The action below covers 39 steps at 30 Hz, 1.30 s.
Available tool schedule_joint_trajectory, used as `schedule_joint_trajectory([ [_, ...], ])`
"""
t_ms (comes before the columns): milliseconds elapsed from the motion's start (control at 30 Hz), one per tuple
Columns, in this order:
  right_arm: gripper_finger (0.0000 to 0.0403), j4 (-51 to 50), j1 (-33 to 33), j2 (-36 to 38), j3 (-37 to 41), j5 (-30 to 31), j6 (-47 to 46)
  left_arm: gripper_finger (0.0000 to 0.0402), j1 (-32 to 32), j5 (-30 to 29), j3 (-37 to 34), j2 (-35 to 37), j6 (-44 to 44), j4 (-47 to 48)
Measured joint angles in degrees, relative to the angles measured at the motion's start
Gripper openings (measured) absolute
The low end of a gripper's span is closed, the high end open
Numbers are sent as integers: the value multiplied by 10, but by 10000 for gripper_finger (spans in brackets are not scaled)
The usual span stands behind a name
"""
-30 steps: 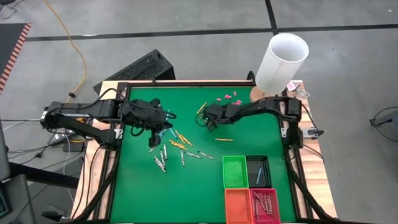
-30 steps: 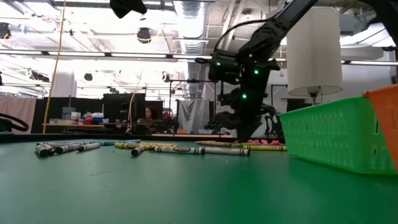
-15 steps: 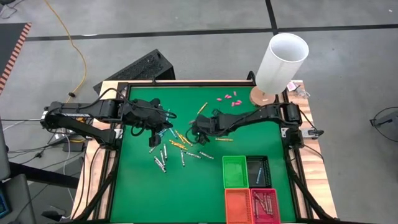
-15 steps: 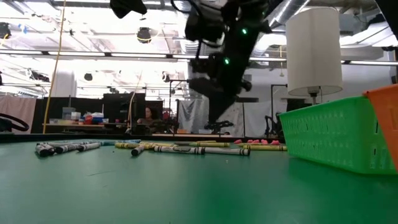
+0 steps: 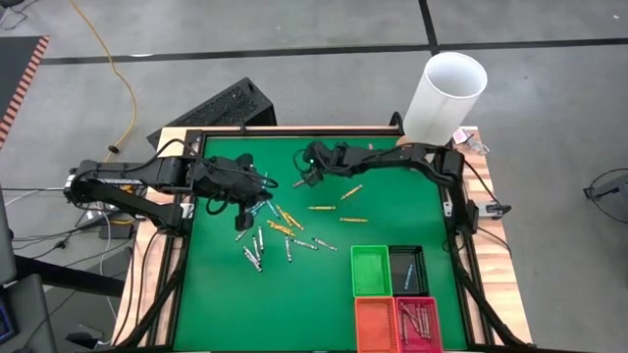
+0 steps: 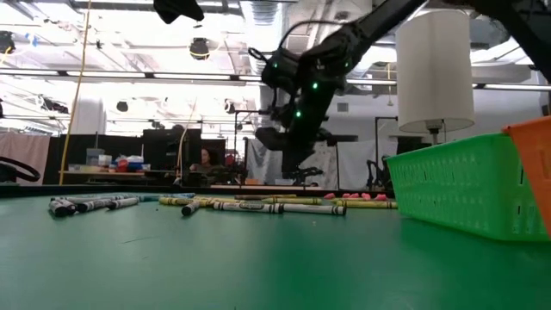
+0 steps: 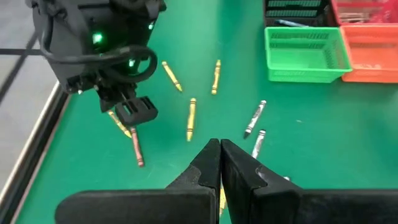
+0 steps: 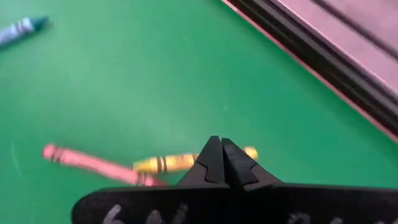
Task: Sort crayons
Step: Put the brown crayon into the red bin
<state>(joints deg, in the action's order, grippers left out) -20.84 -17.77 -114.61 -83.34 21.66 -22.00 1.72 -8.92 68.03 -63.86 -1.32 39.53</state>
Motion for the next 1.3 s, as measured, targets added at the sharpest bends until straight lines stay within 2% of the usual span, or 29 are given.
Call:
schedule_joint_trajectory([
  [500, 0, -63, -6, -102, -99, -63, -11, 0, 0, -5, 0, 0, -14, 7],
  [800, 0, -103, 54, -96, -99, -61, -19, 0, 0, -4, 0, 0, -19, 9],
  [900, 0, -127, 83, -82, -98, -69, -13, 0, 0, -6, 0, 0, -19, 9],
  [1033, 0, -161, 114, -44, -98, -31, -5, 0, 0, -18, 0, 0, -19, 5],
  [1167, 0, -232, 123, 21, -98, 3, -4, 0, 0, -69, -11, -2, -19, -25],
  [1300, 0, -330, 151, 119, -98, 18, -4, 0, -2, -135, -87, -10, -5, -110],
])
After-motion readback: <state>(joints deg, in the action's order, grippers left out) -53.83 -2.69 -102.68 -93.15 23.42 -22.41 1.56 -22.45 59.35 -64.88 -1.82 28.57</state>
